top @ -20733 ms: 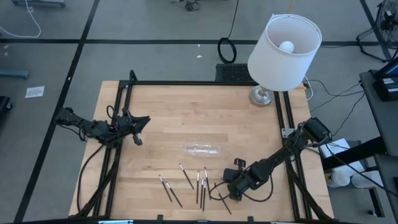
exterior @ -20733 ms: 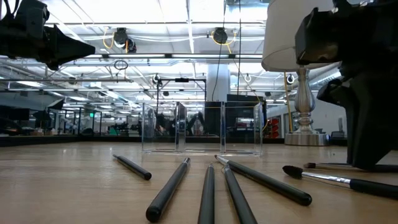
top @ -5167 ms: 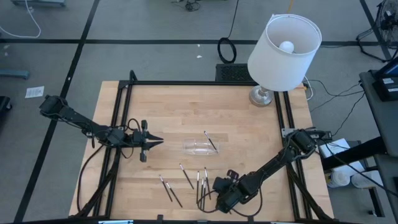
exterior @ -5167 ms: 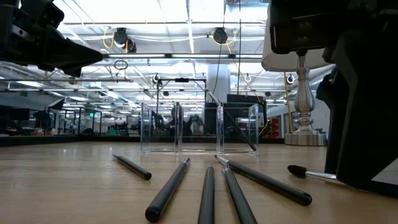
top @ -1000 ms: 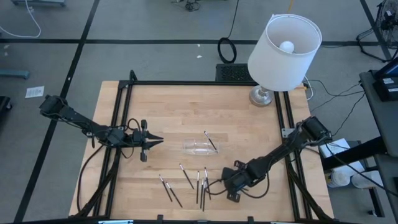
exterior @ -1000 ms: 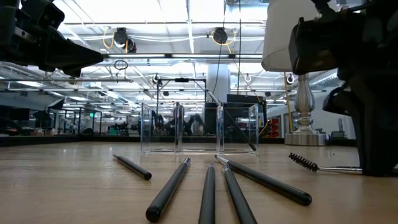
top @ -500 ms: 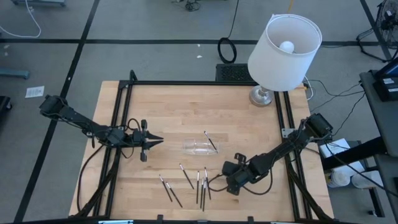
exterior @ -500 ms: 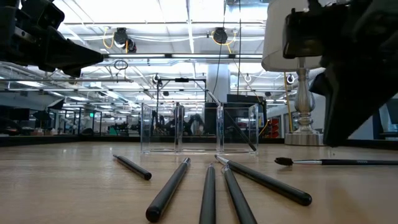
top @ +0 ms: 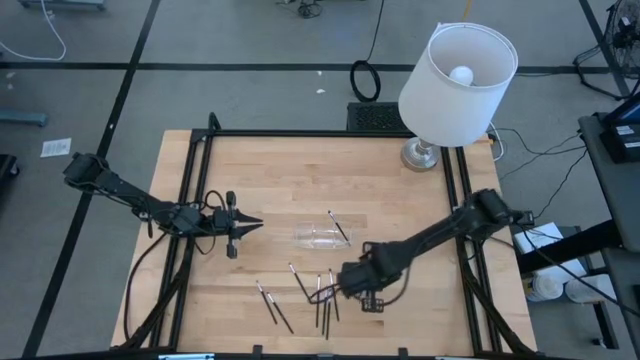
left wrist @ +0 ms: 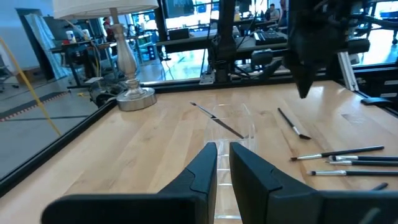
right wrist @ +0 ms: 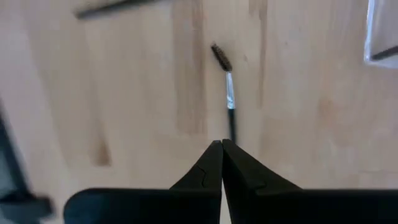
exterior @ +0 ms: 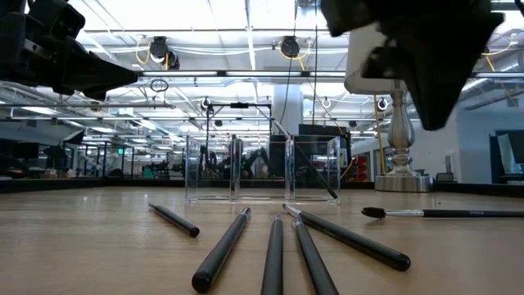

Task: Pick & Place Makeup Supplies
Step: Put the makeup brush into the transparent organizer

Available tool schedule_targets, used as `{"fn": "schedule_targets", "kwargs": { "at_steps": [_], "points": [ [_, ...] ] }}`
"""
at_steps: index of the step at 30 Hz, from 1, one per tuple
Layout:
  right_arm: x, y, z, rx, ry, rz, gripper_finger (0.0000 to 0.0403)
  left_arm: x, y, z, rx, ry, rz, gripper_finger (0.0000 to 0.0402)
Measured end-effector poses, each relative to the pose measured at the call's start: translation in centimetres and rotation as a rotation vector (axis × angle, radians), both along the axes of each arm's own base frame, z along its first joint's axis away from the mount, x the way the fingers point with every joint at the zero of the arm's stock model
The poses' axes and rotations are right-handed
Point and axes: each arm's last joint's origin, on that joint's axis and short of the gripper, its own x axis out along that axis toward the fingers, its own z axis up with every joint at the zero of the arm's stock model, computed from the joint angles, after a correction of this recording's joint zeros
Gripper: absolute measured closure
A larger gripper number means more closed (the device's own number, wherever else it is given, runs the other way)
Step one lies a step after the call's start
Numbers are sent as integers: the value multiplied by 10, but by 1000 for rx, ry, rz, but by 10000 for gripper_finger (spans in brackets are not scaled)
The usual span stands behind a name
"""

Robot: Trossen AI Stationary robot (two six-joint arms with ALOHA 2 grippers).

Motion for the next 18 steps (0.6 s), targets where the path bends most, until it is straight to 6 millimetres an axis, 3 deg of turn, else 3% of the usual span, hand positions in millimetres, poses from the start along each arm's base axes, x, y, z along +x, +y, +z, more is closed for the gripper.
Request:
{"fn": "schedule_targets", "kwargs": {
  "at_steps": [4, 9, 13, 18],
  "points": [
    [9, -3, -14, -55, 130, 85, 403, 0, 0, 0, -3, 2, 0, 350],
    [18, -1, -26, -29, 62, 69, 395, 0, 0, -2, -26, 15, 2, 350],
    [22, 5, -32, 3, -23, 78, 358, 0, 0, -3, -22, 30, 2, 350],
    [16, 5, -36, -7, 6, 83, 296, 0, 0, -4, -22, 33, 2, 350]
  ]
}}
